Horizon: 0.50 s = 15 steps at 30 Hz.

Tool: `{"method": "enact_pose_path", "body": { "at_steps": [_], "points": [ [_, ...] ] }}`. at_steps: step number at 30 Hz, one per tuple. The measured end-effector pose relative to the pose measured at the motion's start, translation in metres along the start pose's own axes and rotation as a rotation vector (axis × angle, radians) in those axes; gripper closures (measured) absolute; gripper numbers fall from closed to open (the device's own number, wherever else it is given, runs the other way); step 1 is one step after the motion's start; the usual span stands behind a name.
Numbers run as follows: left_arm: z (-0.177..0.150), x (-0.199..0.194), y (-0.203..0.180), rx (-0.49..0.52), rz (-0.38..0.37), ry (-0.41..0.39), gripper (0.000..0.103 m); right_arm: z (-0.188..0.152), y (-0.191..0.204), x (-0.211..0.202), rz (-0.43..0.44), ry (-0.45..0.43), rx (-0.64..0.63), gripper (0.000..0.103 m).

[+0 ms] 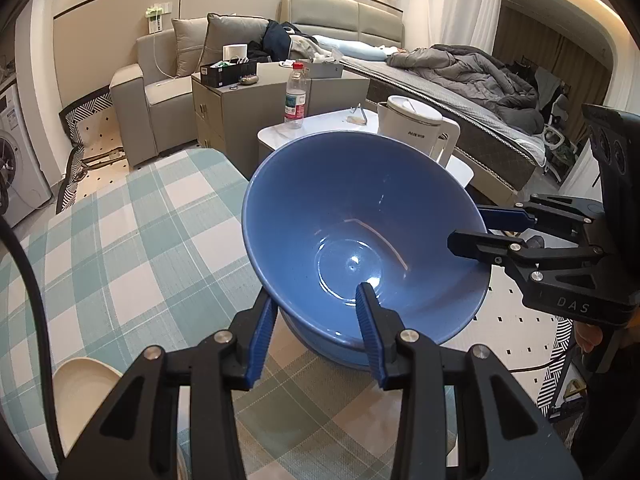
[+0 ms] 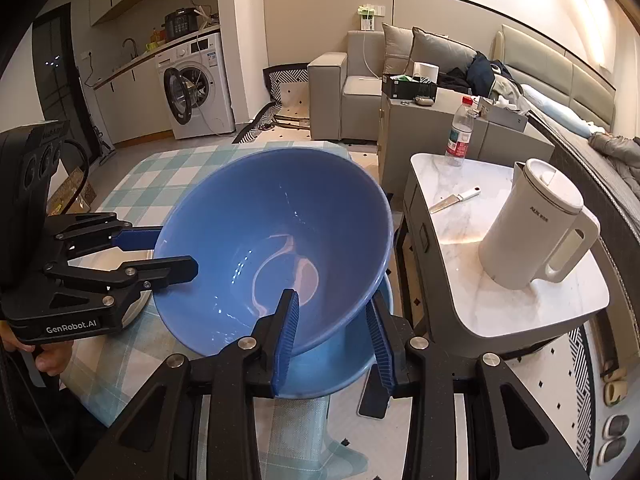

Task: Organize plates and bowls
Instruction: 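Lower the held blue bowl onto the stacked blue bowls, then keep both grippers on the rim and lift the nested blue bowls together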

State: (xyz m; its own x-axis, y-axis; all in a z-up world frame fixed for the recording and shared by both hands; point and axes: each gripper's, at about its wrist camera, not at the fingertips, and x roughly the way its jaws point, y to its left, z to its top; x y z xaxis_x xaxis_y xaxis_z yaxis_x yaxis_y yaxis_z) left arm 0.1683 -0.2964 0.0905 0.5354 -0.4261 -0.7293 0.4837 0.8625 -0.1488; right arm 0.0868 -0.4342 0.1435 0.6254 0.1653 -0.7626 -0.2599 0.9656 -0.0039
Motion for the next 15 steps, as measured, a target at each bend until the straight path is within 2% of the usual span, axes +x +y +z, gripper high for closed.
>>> {"method": "enact_pose_path", "body": {
  "at_steps": [15],
  "points": [
    [-0.007, 0.015, -0.011, 0.021, 0.009, 0.041, 0.064, -0.013, -0.008, 0.017, -0.002, 0.041, 0.027, 0.067]
  ]
}}
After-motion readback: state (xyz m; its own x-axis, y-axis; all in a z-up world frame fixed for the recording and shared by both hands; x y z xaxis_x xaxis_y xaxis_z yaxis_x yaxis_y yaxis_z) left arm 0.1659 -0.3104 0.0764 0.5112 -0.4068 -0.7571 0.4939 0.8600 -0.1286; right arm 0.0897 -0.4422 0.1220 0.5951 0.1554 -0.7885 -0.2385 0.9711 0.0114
